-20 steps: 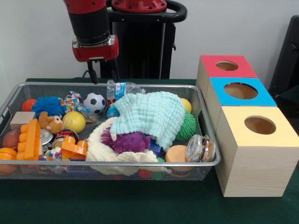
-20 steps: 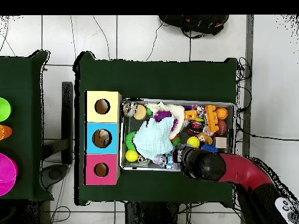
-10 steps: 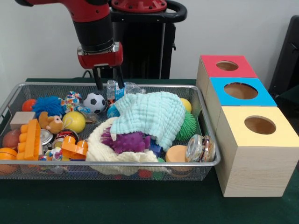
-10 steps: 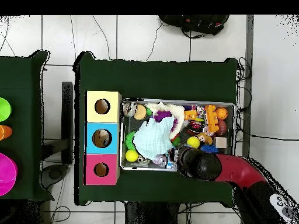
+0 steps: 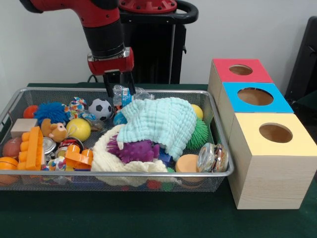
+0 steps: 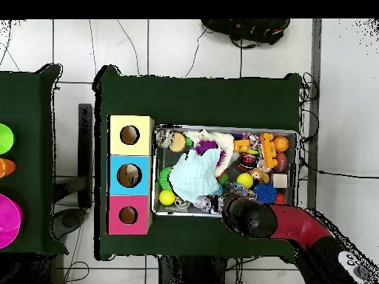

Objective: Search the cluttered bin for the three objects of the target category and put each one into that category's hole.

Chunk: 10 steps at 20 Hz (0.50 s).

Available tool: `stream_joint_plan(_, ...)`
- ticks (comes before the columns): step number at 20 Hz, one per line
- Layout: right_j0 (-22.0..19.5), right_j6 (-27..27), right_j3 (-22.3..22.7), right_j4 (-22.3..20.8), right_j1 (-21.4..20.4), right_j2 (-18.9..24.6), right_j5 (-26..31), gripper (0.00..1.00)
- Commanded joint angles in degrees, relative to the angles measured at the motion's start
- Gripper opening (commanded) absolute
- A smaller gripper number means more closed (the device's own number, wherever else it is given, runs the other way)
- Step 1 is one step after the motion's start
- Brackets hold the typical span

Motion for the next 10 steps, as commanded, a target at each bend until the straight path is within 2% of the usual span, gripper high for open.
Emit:
stream_joint_plan(1, -3.5, -2.4, 2.5, -6.2, 2.9, -0.3, -1.5, 1.0)
stream_joint_plan(7, -3.8, -2.4, 2.2, -7.6, 3.6, 0.4, 0.6, 1.0)
stream_joint_plan(10, -4.3, -2.7, 3.2, -7.7, 2.7, 0.9, 1.7, 1.0)
